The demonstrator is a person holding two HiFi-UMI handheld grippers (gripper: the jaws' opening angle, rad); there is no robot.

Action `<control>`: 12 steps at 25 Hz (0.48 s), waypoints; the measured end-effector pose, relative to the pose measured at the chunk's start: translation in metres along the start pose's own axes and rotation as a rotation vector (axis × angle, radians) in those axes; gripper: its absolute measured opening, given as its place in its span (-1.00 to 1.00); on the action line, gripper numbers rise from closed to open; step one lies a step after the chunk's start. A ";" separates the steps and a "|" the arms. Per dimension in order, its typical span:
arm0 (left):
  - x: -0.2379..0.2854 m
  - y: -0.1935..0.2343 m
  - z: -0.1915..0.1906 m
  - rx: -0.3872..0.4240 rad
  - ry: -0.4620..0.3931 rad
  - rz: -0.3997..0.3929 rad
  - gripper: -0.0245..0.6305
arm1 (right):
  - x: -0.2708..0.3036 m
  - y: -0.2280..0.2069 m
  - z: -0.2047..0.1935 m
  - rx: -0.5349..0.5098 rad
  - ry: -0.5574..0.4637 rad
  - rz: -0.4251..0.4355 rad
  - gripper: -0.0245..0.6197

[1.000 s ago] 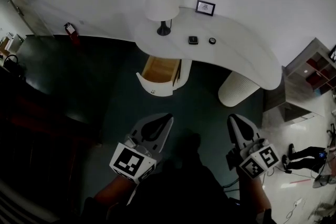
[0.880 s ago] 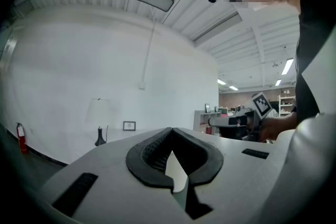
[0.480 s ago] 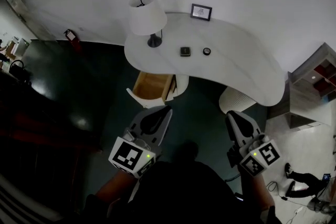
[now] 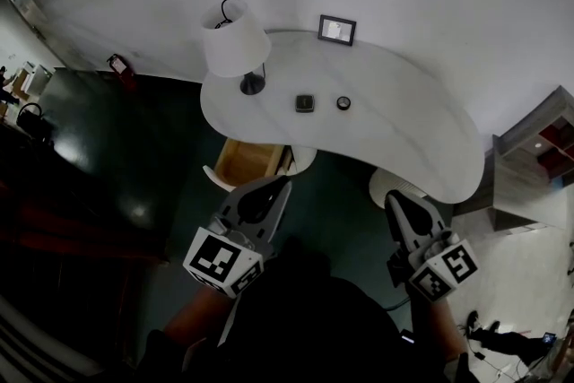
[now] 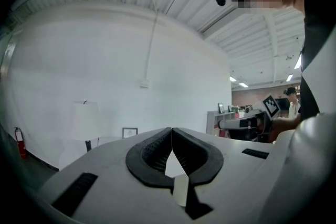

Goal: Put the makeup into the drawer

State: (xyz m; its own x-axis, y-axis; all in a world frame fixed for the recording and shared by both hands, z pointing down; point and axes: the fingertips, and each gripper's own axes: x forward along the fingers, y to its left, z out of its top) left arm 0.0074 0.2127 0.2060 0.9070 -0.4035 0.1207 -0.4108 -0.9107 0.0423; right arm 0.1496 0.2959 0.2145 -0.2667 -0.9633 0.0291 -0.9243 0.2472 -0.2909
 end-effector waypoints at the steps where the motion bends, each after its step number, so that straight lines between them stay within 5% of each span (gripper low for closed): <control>1: 0.005 0.003 0.001 -0.002 -0.001 -0.001 -0.89 | 0.003 -0.005 0.000 -0.003 0.005 -0.002 -0.87; 12: 0.069 0.060 -0.001 0.031 -0.015 -0.046 -0.86 | 0.077 -0.047 0.012 0.013 0.017 -0.008 -0.87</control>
State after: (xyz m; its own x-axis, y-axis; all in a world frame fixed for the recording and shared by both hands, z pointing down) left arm 0.0450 0.1302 0.2177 0.9262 -0.3623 0.1040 -0.3659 -0.9305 0.0172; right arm 0.1760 0.2092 0.2193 -0.2646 -0.9632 0.0477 -0.9228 0.2385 -0.3026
